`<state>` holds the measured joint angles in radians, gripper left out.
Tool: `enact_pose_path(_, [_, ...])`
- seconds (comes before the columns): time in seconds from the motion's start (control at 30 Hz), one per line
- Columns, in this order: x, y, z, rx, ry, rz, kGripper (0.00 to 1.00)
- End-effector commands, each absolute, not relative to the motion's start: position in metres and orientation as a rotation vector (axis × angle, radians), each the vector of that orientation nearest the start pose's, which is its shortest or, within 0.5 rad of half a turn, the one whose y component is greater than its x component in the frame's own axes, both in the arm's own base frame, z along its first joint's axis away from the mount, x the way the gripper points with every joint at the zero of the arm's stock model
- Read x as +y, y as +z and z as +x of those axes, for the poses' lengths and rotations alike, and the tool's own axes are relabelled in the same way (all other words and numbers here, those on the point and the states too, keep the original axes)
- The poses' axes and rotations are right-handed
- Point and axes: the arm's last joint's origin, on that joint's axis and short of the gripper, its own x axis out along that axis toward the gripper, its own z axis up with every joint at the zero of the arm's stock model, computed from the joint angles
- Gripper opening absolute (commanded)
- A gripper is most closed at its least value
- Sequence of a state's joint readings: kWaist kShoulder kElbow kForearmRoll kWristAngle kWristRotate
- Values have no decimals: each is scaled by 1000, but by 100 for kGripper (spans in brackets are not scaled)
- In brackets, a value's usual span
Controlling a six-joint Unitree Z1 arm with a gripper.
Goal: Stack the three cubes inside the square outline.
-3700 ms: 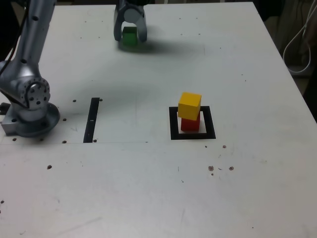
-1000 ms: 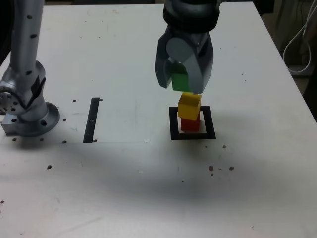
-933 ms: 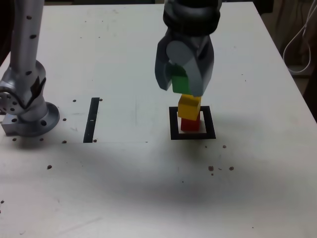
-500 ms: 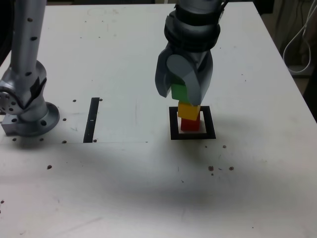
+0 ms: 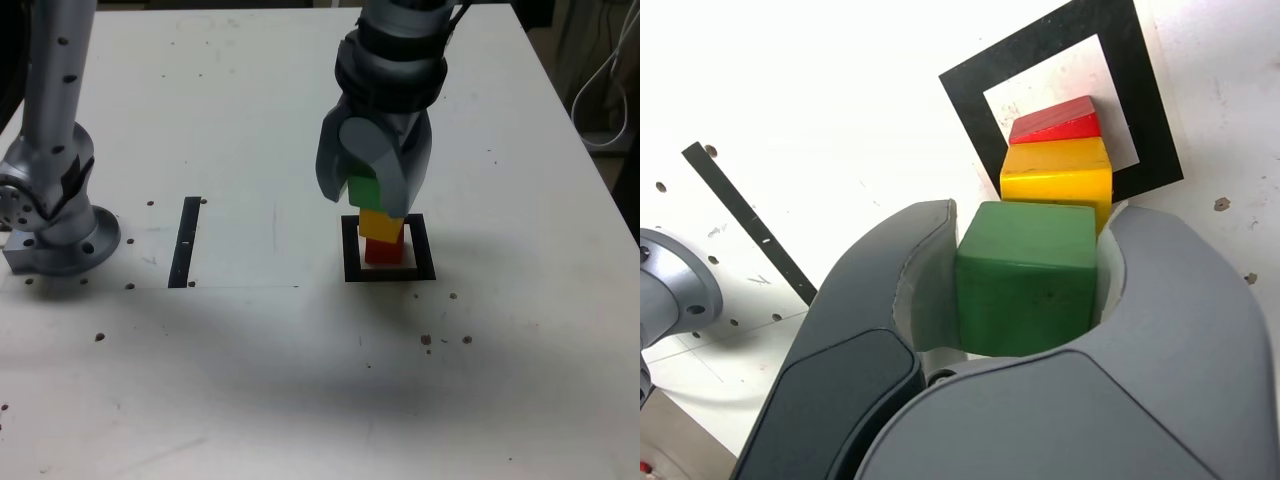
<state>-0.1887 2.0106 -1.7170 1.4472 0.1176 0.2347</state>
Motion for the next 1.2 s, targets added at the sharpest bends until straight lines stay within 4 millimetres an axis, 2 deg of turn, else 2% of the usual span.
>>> enact_pose_path(0.0, [-61,291,350,1724,-259,440,69])
enact_pose_path(0.13, [-61,292,350,1722,-258,444,89])
enact_pose_path(0.3, [-60,296,347,1716,-250,443,98])
enact_pose_path(0.53, [-59,304,341,1700,-243,441,99])
enact_pose_path(0.7, [-56,316,329,1687,-239,441,99])
enact_pose_path(0.97, [-41,353,278,1650,-219,419,99])
enact_pose_path(1.17, [-29,355,247,1669,-199,397,99])
